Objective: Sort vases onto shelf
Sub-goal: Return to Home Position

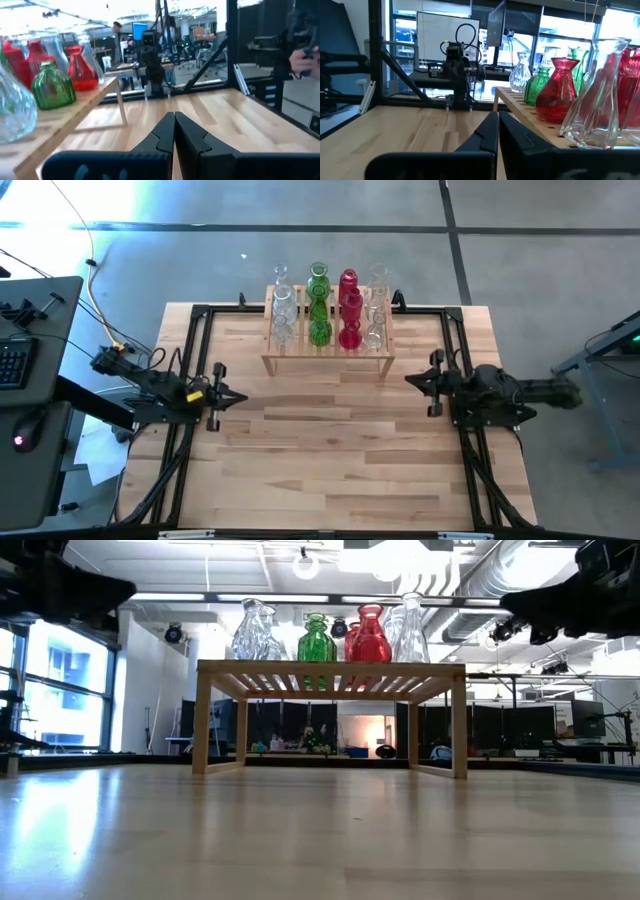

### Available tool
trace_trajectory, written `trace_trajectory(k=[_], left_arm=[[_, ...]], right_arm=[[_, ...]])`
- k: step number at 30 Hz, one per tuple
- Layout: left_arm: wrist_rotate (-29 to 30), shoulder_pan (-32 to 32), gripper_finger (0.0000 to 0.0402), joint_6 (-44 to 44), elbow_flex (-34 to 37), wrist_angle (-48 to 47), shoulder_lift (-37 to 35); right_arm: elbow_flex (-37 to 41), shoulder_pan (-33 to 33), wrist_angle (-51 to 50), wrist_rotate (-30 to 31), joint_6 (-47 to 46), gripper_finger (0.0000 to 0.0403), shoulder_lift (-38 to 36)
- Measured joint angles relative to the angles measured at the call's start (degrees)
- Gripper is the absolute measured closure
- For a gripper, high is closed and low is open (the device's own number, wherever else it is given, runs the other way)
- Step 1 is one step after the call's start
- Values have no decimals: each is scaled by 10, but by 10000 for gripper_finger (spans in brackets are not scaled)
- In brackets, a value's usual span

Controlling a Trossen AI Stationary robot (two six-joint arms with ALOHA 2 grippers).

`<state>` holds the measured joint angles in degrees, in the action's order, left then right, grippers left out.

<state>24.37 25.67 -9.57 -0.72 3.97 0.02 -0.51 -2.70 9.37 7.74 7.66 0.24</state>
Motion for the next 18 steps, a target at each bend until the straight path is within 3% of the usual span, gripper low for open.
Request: trace_trajectory(k=[5,10,16,18], left_arm=[[-20,-33,401,-20,-2,-12,2],[-164,-117,401,-15,-2,-18,2],[-282,-273,401,20,-2,-29,2],[-296,-319,401,32,-2,-29,2]], right_arm=[[0,87,4,-83,-19,403,0],[0,150,8,-136,-33,403,0],[0,192,-6,-153,-48,403,0],[0,198,-19,-153,-49,403,0]])
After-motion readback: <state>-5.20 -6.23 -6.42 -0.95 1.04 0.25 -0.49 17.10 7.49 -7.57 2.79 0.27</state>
